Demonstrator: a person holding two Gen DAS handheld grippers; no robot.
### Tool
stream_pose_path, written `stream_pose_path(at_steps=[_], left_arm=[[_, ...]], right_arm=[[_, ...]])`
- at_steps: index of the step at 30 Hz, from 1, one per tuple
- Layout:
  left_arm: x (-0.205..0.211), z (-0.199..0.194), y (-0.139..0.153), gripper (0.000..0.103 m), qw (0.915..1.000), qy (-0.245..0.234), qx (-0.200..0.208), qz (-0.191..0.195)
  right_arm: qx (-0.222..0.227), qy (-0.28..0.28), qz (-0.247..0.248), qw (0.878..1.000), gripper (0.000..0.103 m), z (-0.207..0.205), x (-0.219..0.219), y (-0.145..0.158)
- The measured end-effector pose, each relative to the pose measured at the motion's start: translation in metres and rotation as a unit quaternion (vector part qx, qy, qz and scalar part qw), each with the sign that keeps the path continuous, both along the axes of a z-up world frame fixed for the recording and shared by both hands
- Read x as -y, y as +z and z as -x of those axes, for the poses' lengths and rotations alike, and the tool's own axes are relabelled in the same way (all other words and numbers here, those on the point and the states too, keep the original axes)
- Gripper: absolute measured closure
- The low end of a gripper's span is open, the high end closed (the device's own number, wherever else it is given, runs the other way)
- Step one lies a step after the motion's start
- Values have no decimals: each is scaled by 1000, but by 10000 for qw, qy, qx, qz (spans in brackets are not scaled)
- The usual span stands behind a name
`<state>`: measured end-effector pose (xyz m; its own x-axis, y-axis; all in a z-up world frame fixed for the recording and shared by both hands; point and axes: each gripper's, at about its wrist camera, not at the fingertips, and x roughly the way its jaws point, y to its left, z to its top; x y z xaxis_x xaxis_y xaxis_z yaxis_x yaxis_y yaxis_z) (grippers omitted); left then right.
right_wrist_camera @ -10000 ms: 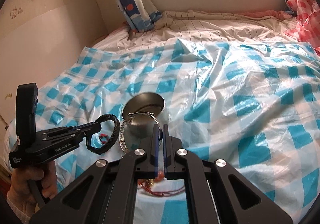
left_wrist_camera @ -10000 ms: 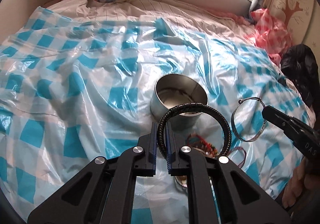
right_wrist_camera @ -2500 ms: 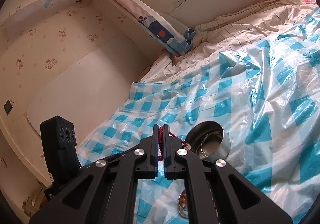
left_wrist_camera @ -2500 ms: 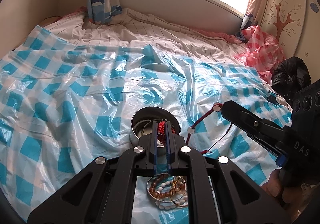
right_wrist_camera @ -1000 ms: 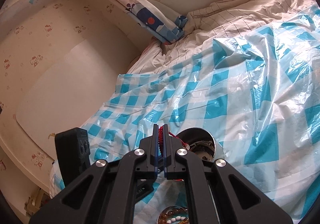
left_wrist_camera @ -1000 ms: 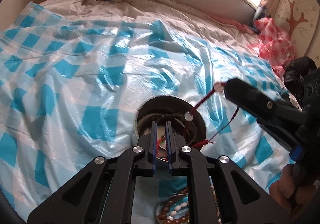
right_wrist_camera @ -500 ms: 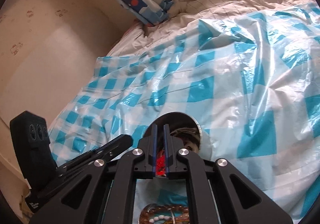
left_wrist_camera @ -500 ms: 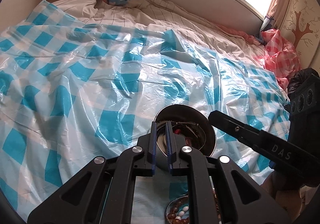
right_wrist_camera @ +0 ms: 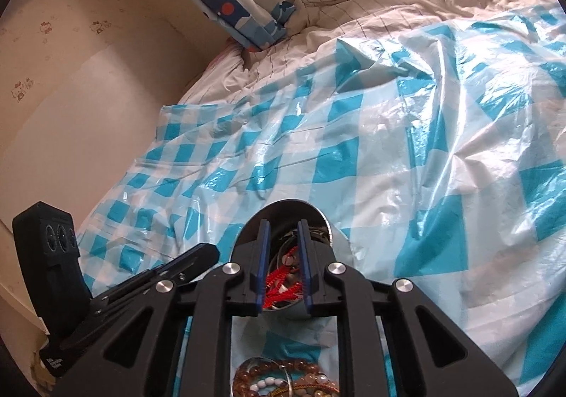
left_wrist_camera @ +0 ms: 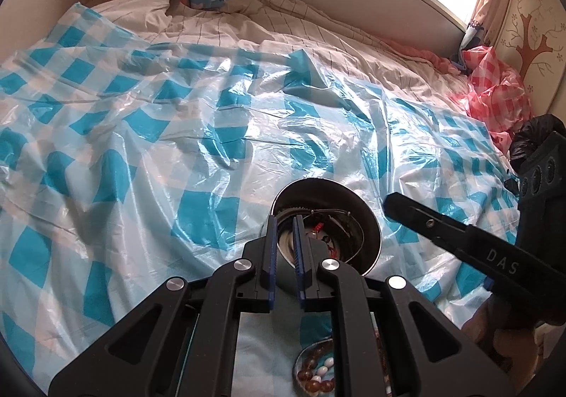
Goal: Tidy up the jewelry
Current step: 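Open the left gripper over the tin while the right gripper opens too, then lower the right gripper onto the beaded bracelets and close on them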
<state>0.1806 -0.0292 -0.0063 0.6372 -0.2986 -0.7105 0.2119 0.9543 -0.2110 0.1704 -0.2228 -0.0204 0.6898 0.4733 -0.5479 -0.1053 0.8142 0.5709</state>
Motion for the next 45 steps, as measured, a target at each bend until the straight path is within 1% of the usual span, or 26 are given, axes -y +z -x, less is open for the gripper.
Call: stream_pose_path(at_steps=[4,10,15,18,23,28,31,33,36,37,38,39,41,43,45], left_arm=[[-6,20,-1,93,9999,-27,-51,-107],[-11,49,-20,92,9987,-221,-349,-300],[0,62,-38,92,9957,-547,-615,-422],[5,64,-43,92,9944,-652,-700,-440],[11,66,-50,92,9931,-753,-766,-477],[10,63,-52,92,9932,-758,-785,-410],[10,62,-55,88,9926,-829,-819,-354],[13,63,-58,87,9920,-868,-805,-443],[13,63,-56,88,9929,-735,-669,-659],[11,63,-54,90,9933,-692,-659,-644],[9,63,-53,96,9939,-653,-653,-609],[6,63,-51,99,9944,-560,-606,-660],[-3,65,-47,103,9958,-436,-561,-574],[-10,65,-45,103,9966,-275,-530,-563],[-16,65,-44,103,9973,-229,-560,-423]], right_arm=[[21,-112,42,9999,80,14,8,4],[26,-195,105,9998,79,38,17,9],[-147,-309,170,9993,79,71,27,2],[-272,-368,188,9988,79,81,34,-3],[-392,-191,332,9985,79,87,29,-7],[-608,74,498,9969,79,87,17,-18],[-753,198,572,9953,79,85,11,-25],[-865,284,584,9941,79,83,9,-30],[-979,325,681,9923,79,82,6,-36],[-1002,321,684,9921,79,82,6,-37],[-1016,311,682,9920,79,81,5,-38],[-1029,309,679,9919,79,81,5,-39],[-1056,316,671,9916,79,81,6,-40],[-1089,350,671,9912,79,81,5,-42],[-1115,382,697,9906,79,81,4,-43]])
